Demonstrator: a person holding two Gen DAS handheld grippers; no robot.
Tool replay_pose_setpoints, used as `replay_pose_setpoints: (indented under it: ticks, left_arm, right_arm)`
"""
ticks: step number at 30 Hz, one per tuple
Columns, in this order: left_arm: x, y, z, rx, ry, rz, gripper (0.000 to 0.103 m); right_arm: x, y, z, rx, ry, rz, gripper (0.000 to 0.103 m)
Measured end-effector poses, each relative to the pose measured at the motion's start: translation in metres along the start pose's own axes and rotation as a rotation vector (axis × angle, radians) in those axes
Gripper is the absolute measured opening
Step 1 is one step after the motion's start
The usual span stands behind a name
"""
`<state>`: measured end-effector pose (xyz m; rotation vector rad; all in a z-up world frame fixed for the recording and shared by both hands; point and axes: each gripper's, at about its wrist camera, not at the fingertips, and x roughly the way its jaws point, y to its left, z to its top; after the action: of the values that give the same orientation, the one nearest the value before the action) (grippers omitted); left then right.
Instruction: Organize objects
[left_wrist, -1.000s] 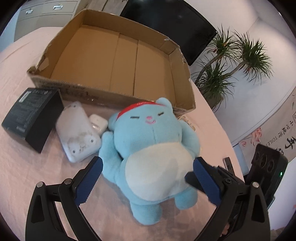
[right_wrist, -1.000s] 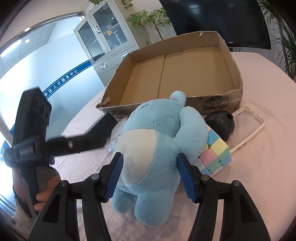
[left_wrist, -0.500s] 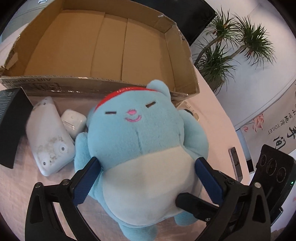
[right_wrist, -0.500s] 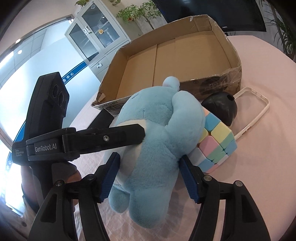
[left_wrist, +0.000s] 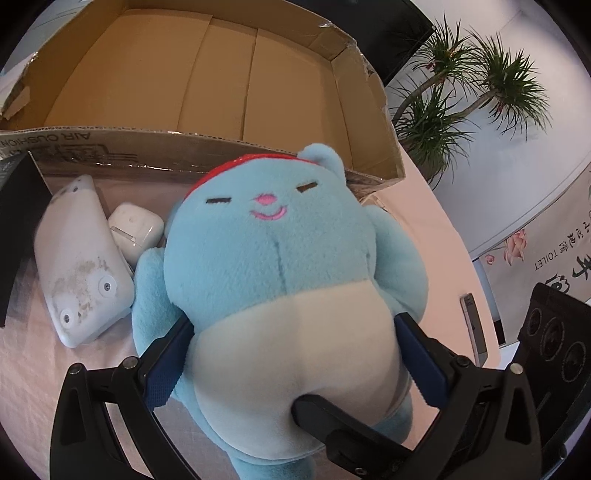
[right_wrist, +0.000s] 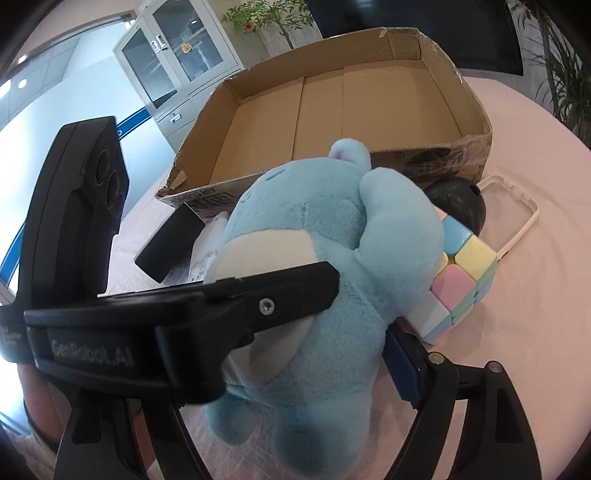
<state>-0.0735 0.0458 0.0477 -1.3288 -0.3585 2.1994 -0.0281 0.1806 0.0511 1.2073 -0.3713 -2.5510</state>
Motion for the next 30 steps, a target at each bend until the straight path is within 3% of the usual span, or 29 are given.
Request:
replay_pose_setpoints:
  ticks: [12, 22, 30]
  left_arm:
    - [-0.014, 0.005, -0.011, -0.004, -0.043, -0.052, 0.097]
    - [-0.05, -0.006, -0.043, -0.024, -0.101, 0.004, 0.097]
    - [-0.08, -0.018, -0.037, -0.013, -0.164, 0.022, 0.097]
  right_arm:
    - [-0.011, 0.01, -0.006, -0.009, -0.024, -0.025, 0.069]
    - [-0.035, 0.029, -0.03, -0.015, -0.056, 0.0, 0.069]
    - [-0.059, 0.046, -0.029, -0.058, -0.11, 0.024, 0.069]
